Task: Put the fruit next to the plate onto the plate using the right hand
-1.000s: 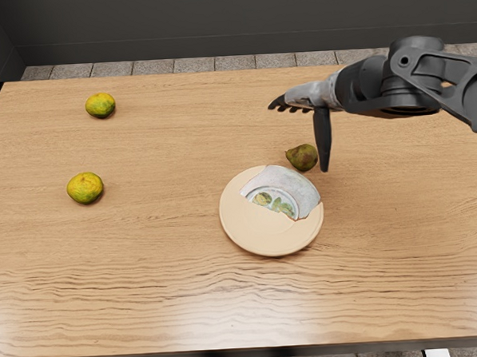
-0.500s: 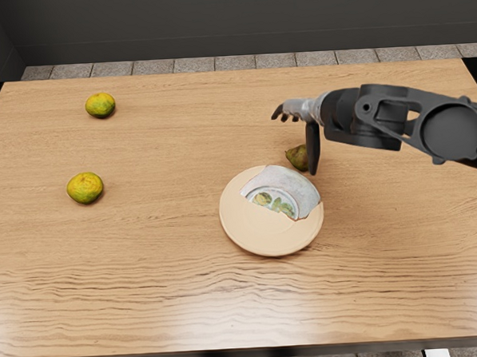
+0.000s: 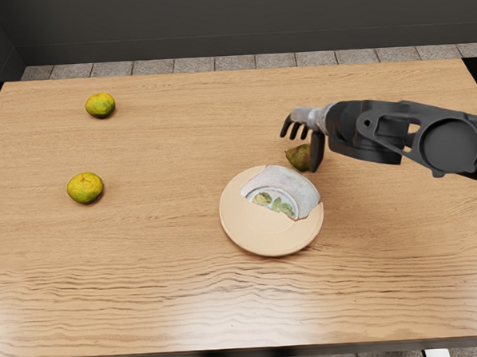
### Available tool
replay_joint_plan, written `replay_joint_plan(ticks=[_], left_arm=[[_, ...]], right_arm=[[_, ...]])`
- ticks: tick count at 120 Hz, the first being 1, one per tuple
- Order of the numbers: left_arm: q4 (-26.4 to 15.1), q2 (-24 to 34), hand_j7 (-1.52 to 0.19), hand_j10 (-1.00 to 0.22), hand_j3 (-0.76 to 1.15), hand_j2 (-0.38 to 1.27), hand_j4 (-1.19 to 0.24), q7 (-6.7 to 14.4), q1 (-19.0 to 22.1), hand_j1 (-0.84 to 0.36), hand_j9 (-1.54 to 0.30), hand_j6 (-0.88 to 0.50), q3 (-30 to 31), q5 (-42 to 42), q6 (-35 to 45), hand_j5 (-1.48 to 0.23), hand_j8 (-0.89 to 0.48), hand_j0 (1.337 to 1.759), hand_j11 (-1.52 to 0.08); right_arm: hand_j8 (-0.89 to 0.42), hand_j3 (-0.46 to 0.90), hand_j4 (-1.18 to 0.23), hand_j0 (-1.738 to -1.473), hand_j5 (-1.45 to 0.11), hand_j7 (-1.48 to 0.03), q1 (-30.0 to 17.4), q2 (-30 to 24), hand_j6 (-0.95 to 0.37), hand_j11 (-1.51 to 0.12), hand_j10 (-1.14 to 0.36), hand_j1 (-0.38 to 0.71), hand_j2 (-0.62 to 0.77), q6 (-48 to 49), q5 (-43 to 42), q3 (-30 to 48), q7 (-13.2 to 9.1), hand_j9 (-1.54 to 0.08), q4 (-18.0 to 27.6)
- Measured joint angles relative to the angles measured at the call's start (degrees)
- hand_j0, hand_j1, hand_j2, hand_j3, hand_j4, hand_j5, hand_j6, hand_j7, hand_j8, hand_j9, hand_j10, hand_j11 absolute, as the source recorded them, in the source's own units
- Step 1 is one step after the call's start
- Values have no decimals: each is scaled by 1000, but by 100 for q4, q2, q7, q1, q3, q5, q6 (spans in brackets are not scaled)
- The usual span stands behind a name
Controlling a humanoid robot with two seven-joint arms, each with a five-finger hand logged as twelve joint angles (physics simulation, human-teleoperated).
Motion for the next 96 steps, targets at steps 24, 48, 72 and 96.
replay_joint_plan(ticks=[24,48,72,96], left_arm=[[0,0,0,0,0,0,0,0,0,349,0,0,0,0,0,0,0,1658,0],[0,0,0,0,0,0,0,0,0,349,0,0,0,0,0,0,0,1658,0],[0,0,0,0,0,0,0,0,0,349,0,0,0,0,0,0,0,1658,0],[0,0,0,0,0,0,0,0,0,349,0,0,0,0,0,0,0,1658,0]], right_arm=[[-344,0,-344,-1658,-445,-445,-33,14,-345,-445,-344,60,-66,-260,-16,-134,0,-445,-5],[-345,0,-345,-1658,-446,-446,-58,27,-346,-446,-344,61,-67,-434,-27,-194,0,-446,-22],[-344,0,-343,-1658,-444,-444,-100,86,-344,-444,-343,59,-66,-460,-94,-194,0,-444,-155],[-341,0,-341,-1658,-441,-441,-103,255,-342,-441,-341,56,-66,-459,-112,-203,0,-441,-234]])
